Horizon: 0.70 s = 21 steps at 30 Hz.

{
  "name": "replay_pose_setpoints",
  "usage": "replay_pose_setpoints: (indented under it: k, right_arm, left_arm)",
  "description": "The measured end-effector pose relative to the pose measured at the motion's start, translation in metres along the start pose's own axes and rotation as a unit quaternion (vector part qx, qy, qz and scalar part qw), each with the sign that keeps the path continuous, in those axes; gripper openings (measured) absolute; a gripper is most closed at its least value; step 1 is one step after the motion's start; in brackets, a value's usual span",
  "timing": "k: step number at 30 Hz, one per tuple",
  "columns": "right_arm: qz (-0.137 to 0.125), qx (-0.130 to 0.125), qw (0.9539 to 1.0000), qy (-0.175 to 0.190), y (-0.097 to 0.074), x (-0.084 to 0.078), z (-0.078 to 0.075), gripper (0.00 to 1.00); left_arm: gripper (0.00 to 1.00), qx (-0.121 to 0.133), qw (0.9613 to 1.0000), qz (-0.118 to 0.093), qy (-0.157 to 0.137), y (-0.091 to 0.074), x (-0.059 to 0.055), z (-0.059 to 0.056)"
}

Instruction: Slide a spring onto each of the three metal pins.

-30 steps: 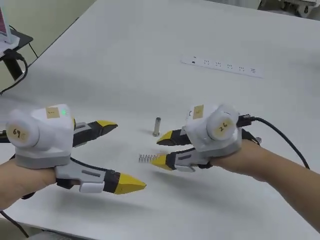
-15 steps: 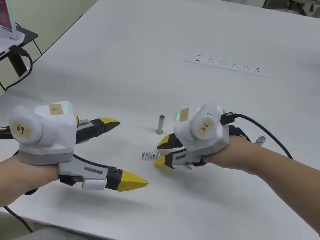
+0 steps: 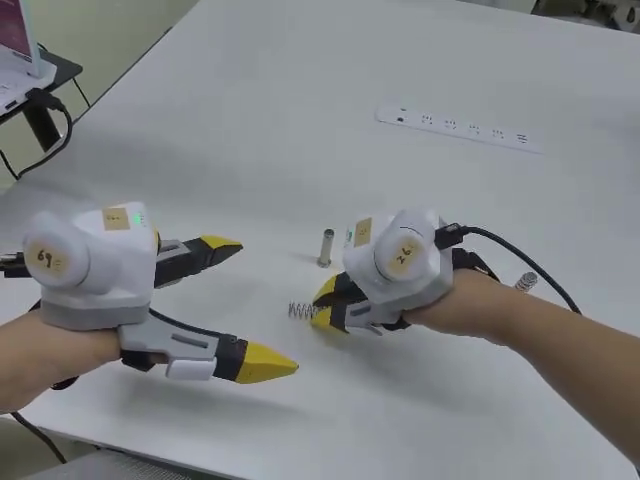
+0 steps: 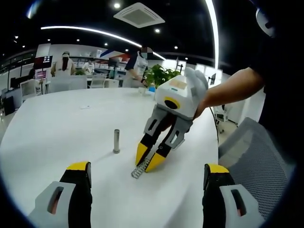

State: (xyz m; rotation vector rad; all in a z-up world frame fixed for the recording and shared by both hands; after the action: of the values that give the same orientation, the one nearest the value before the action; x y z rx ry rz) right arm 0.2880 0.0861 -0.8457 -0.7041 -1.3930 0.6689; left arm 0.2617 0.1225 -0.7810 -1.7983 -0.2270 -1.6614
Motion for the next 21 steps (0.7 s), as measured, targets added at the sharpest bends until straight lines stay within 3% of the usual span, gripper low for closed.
replay_pose_setpoints:
  k: [21]
  right_arm:
    - [-0.032, -0.024, 0.9992, 0.006, -0.051, -0.010, 0.001, 0.08]
  left_arm:
    - [0.90, -0.029, 0.9993, 0.005, 0.022, 0.018, 0.015, -0.010]
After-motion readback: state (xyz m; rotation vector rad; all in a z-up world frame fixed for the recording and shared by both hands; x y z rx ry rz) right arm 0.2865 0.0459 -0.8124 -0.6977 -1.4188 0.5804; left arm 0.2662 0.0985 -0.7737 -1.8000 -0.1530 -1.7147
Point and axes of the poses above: the centre of the closed fingertips' face, and the gripper's own axes: y roughly forward along the fingers, z roughly to its left, x roughly out of its top, the point moved 1 cm from there along -y, roughly backward along the fingers, and after that the axes turned 13 degrees about y, right-handed, at the moved point
